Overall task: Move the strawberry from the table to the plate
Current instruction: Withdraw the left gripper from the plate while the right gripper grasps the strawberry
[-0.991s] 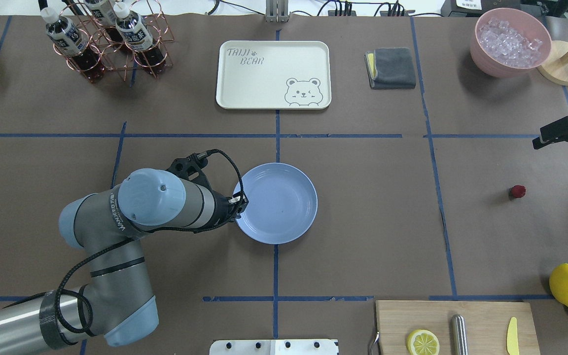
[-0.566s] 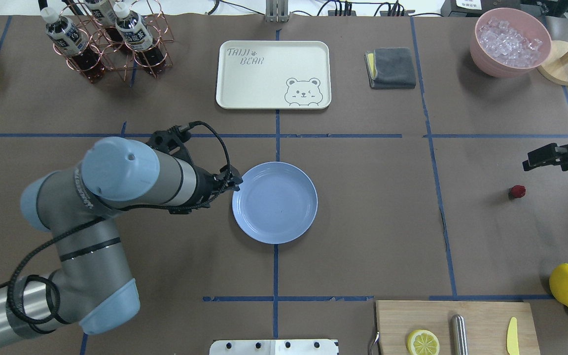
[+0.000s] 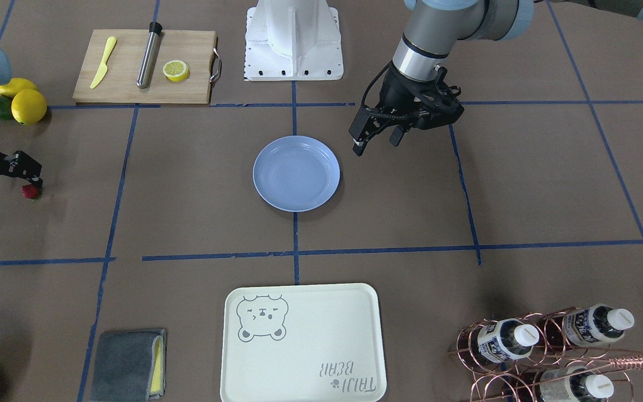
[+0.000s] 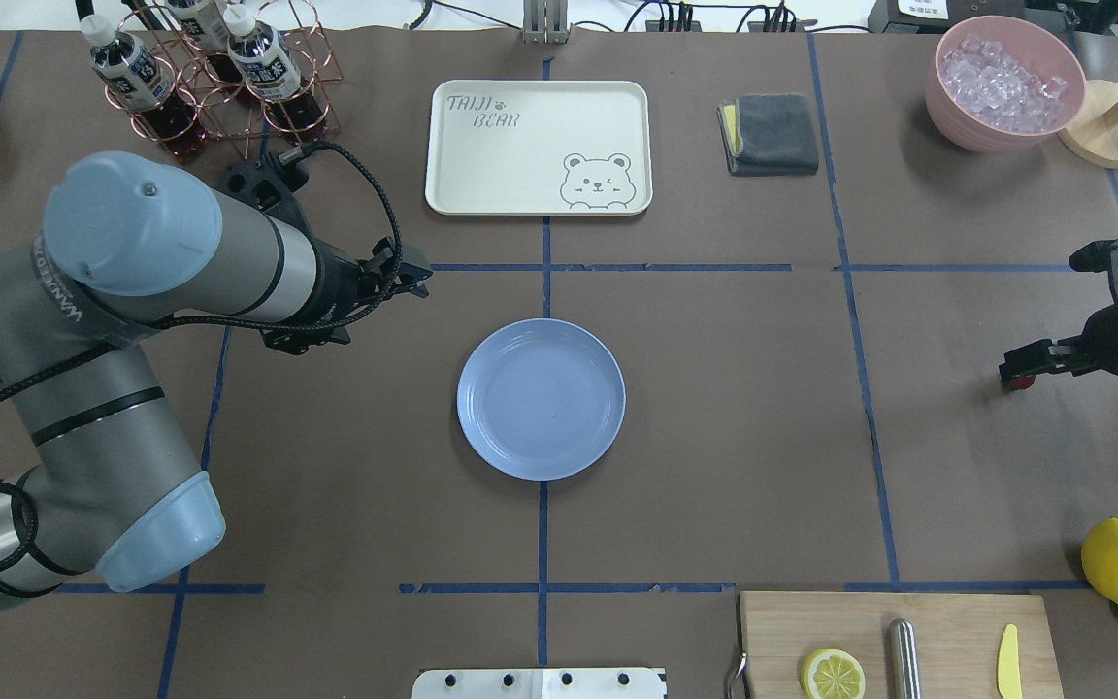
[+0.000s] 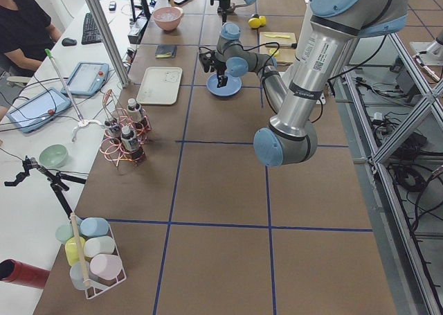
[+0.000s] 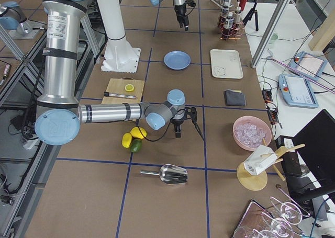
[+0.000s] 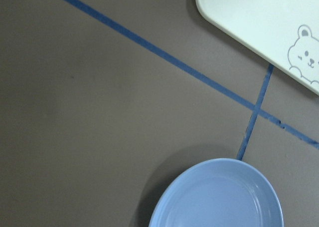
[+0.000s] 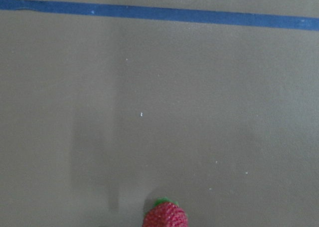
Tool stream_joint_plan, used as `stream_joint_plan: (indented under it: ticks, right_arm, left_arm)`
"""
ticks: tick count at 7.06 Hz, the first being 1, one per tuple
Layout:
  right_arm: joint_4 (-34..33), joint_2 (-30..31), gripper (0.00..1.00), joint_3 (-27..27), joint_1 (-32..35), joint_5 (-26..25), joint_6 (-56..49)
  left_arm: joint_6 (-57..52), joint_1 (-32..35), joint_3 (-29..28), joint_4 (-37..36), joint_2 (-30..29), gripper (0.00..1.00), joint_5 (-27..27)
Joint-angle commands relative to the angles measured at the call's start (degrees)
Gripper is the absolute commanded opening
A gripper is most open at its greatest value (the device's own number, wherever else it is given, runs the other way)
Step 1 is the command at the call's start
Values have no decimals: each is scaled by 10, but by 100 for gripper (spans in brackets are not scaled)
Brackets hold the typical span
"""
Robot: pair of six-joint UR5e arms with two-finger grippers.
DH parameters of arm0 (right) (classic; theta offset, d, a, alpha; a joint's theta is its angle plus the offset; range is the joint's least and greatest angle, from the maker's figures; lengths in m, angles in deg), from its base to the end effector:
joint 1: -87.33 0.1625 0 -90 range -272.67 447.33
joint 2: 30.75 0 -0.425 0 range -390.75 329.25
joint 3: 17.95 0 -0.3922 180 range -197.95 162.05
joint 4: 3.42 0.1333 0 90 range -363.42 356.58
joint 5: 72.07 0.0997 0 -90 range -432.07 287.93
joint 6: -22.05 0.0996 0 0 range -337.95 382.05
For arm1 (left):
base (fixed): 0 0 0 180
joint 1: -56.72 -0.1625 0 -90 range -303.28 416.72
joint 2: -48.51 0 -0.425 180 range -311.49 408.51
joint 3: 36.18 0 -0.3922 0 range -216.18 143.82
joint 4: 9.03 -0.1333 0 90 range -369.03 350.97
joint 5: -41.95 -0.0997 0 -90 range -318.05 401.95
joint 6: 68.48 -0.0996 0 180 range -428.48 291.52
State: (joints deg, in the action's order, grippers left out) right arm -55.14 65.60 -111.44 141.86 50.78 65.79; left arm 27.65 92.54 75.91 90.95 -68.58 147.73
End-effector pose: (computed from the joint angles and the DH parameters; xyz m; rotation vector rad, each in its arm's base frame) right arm -0.2107 -0.4324 0.6149 0.1092 -0.8095 -0.0409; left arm 0.4108 -0.4275 0.2076 0.0210 1.0682 -0.5203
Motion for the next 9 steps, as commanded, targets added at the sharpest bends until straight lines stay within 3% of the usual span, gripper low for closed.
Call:
stream_joint_plan:
  ticks: [1,3,5,6,8,9]
  right_arm:
    - [10,-3,100,9,-7,-2,5]
    - [9,-4,77,9,-17,-14,5]
    - [7,-15,73,9,-20,-14,5]
    - [7,-16,66,9,-20,-14,5]
    - [7,-13,35,9,-19,-17,4]
    - [7,-11,31,9,-18,-18,4]
  left_arm:
    - [-1,1,-1,0,1,100,0]
    - [-1,2,-2,0,1,100,0]
    - [-1,2,-6,0,2,100,0]
    - [-1,2,-6,1,2,100,0]
    - [-1,1,-7,2,2,100,0]
    - [-1,1,-7,2,1,100,0]
